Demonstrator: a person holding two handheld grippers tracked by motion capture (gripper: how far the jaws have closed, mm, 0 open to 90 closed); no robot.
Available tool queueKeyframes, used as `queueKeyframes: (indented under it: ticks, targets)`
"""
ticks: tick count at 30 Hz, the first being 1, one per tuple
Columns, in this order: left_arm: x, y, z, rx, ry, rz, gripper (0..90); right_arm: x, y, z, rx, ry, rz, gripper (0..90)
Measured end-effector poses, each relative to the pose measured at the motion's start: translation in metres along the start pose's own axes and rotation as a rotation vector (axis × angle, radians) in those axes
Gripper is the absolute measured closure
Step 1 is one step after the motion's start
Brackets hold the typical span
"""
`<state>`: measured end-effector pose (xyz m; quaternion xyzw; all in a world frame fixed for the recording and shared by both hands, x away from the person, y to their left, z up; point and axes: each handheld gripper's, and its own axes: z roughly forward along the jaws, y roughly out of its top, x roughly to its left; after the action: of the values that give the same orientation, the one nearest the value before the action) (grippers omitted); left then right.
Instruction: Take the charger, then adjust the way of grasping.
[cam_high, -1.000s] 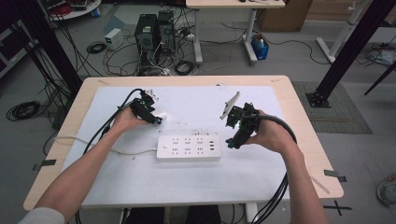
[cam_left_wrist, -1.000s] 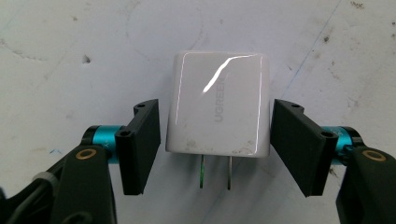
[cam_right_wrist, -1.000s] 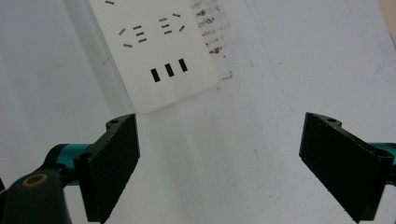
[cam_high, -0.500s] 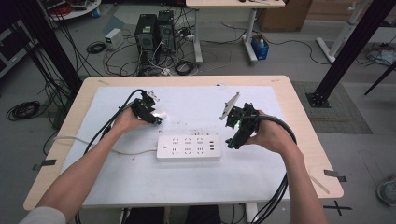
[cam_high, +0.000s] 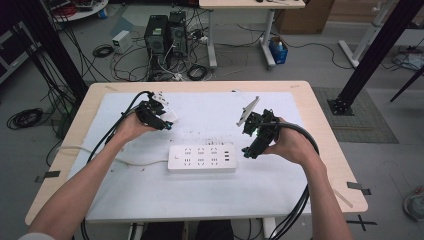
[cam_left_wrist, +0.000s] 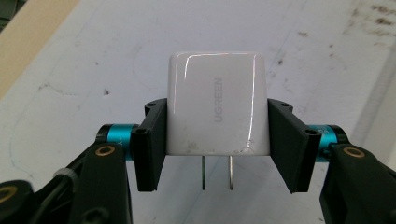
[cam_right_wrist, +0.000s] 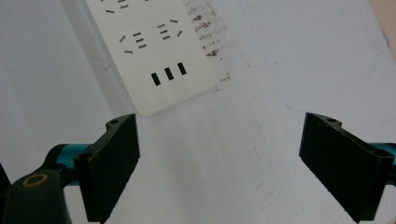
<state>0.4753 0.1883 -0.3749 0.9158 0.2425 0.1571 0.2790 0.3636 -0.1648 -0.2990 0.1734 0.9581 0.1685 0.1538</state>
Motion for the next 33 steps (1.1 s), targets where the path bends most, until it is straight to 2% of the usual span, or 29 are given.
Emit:
queueKeyframes:
  ticks: [1,3,4,9,10,11,13,14,15,16,17,18,21,22,23,24,25,26,28,29,30,32,33]
  targets:
    - [-0.003,0.001,-0.008,-0.011,0.007,0.008,42.5,0.001,0.001,-0.002,-0.002,-0.004,0.006,11.7]
    - [-0.004,0.001,-0.013,-0.019,0.011,0.017,42.5,0.001,0.001,-0.002,-0.006,-0.002,0.009,11.7]
    - [-0.009,0.001,-0.022,-0.045,0.012,0.02,42.6,0.0,0.003,-0.002,-0.016,-0.005,0.017,11.7]
    - [-0.018,0.002,-0.038,-0.092,0.019,0.037,42.5,0.001,0.005,-0.003,-0.02,0.01,0.036,11.7]
    - [-0.021,0.002,-0.042,-0.102,0.022,0.048,42.5,0.001,0.006,-0.004,-0.03,0.012,0.055,11.7]
    - [-0.029,0.003,-0.05,-0.132,0.03,0.065,42.5,0.001,0.007,-0.005,-0.041,0.015,0.054,11.7]
    - [-0.034,0.003,-0.054,-0.149,0.032,0.073,42.5,0.001,0.008,-0.007,-0.063,0.029,0.073,11.7]
    - [-0.044,0.004,-0.06,-0.174,0.044,0.11,42.5,0.001,0.009,-0.007,-0.072,0.034,0.086,11.7]
    - [-0.044,0.004,-0.06,-0.174,0.044,0.11,42.5,0.001,0.009,-0.007,-0.072,0.034,0.086,11.7]
    - [-0.053,0.004,-0.064,-0.2,0.053,0.129,42.5,0.001,0.011,-0.006,-0.092,0.052,0.108,11.7]
    - [-0.053,0.004,-0.064,-0.2,0.053,0.129,42.5,0.001,0.011,-0.006,-0.092,0.052,0.108,11.7]
    - [-0.059,0.004,-0.068,-0.218,0.057,0.146,42.5,0.001,0.012,-0.006,-0.096,0.054,0.121,11.7]
    - [-0.074,0.003,-0.074,-0.265,0.07,0.195,42.5,0.0,0.016,-0.005,-0.136,0.09,0.167,11.7]
    - [-0.079,0.003,-0.077,-0.28,0.077,0.211,42.5,-0.002,0.019,-0.005,-0.167,0.123,0.204,11.7]
    - [-0.084,0.003,-0.079,-0.299,0.083,0.228,42.5,-0.002,0.019,-0.005,-0.167,0.123,0.204,11.7]
    - [-0.088,0.003,-0.081,-0.315,0.088,0.243,42.5,-0.004,0.022,-0.006,-0.21,0.165,0.247,11.7]
    - [-0.093,0.003,-0.083,-0.331,0.097,0.259,42.5,-0.005,0.024,-0.007,-0.239,0.187,0.268,11.7]
    - [-0.097,0.004,-0.085,-0.349,0.105,0.279,42.5,-0.005,0.024,-0.007,-0.239,0.187,0.268,11.7]
    - [-0.105,0.004,-0.088,-0.372,0.124,0.315,42.5,-0.006,0.027,-0.009,-0.293,0.229,0.31,11.7]
    - [-0.105,0.004,-0.088,-0.372,0.124,0.315,42.5,-0.006,0.027,-0.009,-0.293,0.229,0.31,11.7]
    - [-0.117,0.005,-0.091,-0.404,0.148,0.361,42.5,-0.006,0.033,-0.009,-0.372,0.304,0.369,11.7]
    - [-0.122,0.005,-0.092,-0.424,0.16,0.398,42.5,-0.006,0.036,-0.007,-0.397,0.343,0.385,11.7]
    - [-0.127,0.005,-0.092,-0.435,0.182,0.419,42.5,-0.005,0.038,-0.006,-0.409,0.363,0.395,11.7]
